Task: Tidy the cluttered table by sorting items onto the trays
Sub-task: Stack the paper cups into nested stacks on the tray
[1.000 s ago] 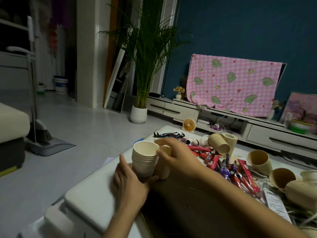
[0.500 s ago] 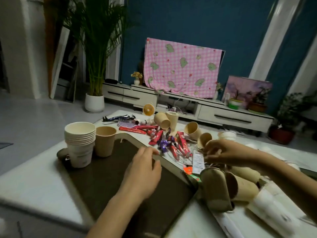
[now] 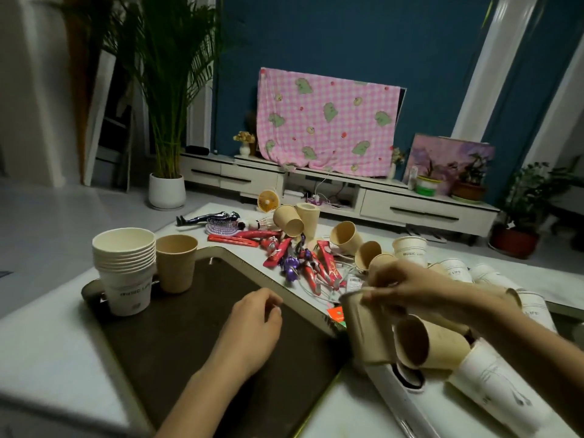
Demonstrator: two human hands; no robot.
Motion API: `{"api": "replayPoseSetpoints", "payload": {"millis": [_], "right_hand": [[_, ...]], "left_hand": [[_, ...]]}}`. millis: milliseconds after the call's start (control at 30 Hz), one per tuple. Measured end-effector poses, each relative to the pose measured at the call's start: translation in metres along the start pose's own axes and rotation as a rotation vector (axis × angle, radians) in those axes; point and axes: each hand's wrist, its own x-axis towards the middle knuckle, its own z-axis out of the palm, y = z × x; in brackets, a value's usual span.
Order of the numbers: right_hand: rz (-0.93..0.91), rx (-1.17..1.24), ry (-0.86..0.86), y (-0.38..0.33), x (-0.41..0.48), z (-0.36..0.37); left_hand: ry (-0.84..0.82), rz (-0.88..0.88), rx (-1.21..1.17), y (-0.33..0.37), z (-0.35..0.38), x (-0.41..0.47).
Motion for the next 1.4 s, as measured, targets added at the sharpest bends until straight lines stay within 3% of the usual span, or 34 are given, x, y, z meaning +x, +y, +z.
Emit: {"api": "replayPoseSetpoints", "payload": {"millis": [133,300,367,467,633,767,867,1000,1133,1300,1400], "right_hand": [[-0.173,0.257,0.129,-0.047,0.019,0.0],[-0.45,0.386,0.368,-0.136,0.066,0.068],[-0.567,0.279,0.445,-0.167,0.084,0.093],[-0.732,-0.043,0.492,-0.193,0.112,0.117],[-0.619,-0.218,0.388,-0.194,0.149,0.143],[-0.474,-0.305,0.104,-0.179,0.165,0.16],[-0.454,-0.226,0.067,-0.171,0.165,0.159],[-0.427,-0.07,0.141,-0.148,0.137,0.126],[-0.277,0.019,0.083,-0.099,0.086,0.072],[-0.188,-0.247,0.108,-0.026,0.004,-0.002],[-0.063,-0.48,-0.016,0.002,-0.031,-0.023]], "left_hand": [[0.194,0.017,-0.064,-0.006,-0.013,-0.005],[0.825,0.104,0.007,-0.016,-0.054,-0.011],[0.945,0.062,0.163,-0.026,-0.074,-0.009],[0.849,0.027,0.409,-0.044,-0.091,-0.007],[0.588,-0.016,0.528,-0.066,-0.097,-0.007],[0.589,-0.036,0.549,-0.068,-0.094,0.0],[0.637,0.048,0.554,-0.062,-0.084,0.004],[0.572,0.2,0.521,-0.05,-0.063,0.005],[0.355,0.228,0.426,-0.025,-0.039,0.007],[0.083,0.216,0.345,0.004,0.005,0.012],[-0.028,0.202,0.352,0.012,0.021,0.009]]}}
